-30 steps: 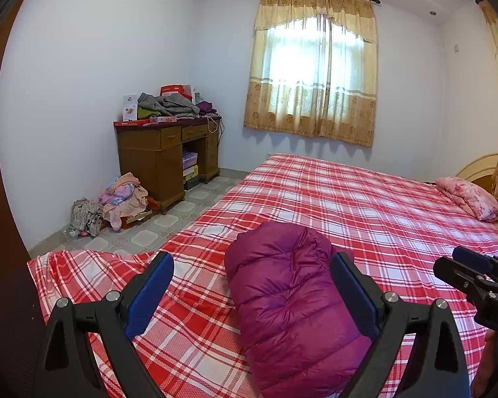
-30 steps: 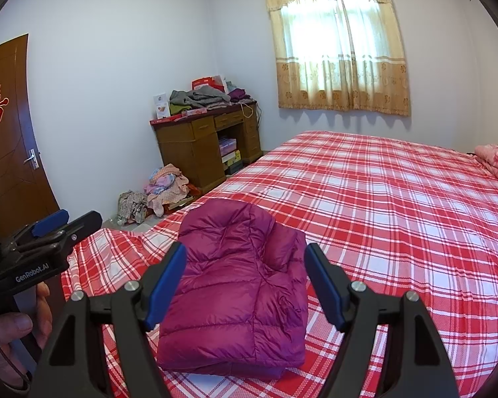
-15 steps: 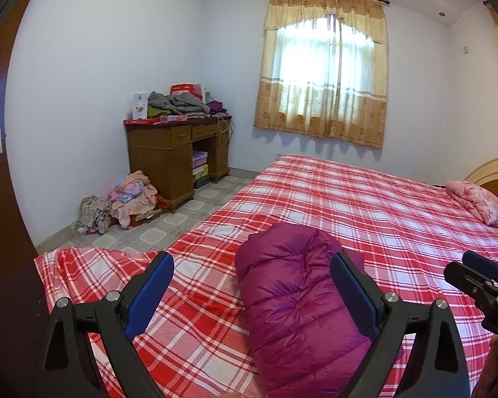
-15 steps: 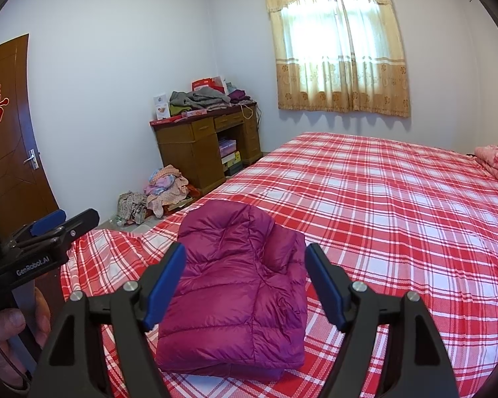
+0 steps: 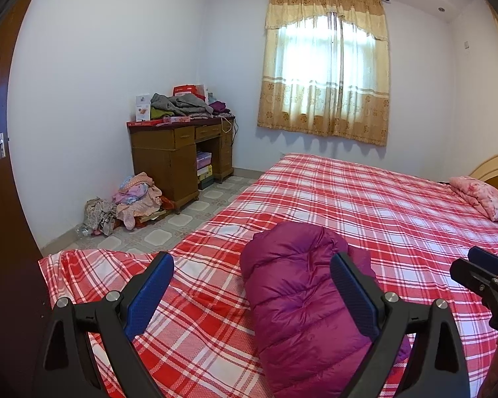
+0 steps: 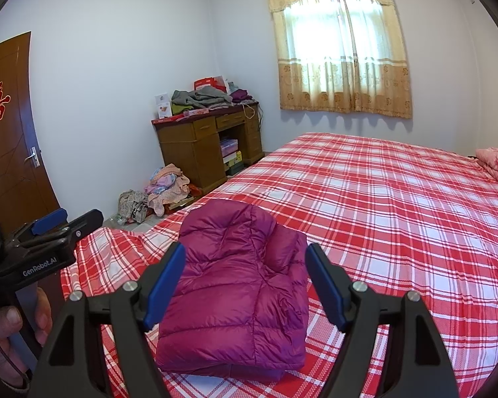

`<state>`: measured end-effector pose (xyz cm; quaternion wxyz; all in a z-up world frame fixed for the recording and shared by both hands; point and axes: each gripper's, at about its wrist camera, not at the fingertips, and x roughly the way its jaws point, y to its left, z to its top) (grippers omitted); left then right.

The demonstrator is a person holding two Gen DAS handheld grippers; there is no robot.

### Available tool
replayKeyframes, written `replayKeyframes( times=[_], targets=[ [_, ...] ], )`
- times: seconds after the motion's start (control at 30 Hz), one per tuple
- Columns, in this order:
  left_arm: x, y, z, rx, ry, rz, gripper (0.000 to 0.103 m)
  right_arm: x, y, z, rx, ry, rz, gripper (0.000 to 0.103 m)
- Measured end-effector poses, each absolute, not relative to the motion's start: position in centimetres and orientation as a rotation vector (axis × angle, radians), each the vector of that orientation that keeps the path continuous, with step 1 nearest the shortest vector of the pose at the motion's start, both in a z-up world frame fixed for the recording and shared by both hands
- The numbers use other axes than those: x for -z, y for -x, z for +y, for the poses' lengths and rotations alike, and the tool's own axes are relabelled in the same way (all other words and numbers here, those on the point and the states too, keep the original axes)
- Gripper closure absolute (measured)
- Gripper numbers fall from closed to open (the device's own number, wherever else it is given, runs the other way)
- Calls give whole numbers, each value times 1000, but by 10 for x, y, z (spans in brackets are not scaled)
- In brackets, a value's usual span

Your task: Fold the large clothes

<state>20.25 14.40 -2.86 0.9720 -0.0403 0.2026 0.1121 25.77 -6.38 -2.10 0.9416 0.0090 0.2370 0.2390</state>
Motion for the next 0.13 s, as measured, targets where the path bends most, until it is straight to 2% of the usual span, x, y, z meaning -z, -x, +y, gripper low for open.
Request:
replayKeyframes(
  times=[0.13],
  targets=[
    [29,-203,143,-213,75,406,7,21,-258,-63,-488,-19,485,25]
  ],
)
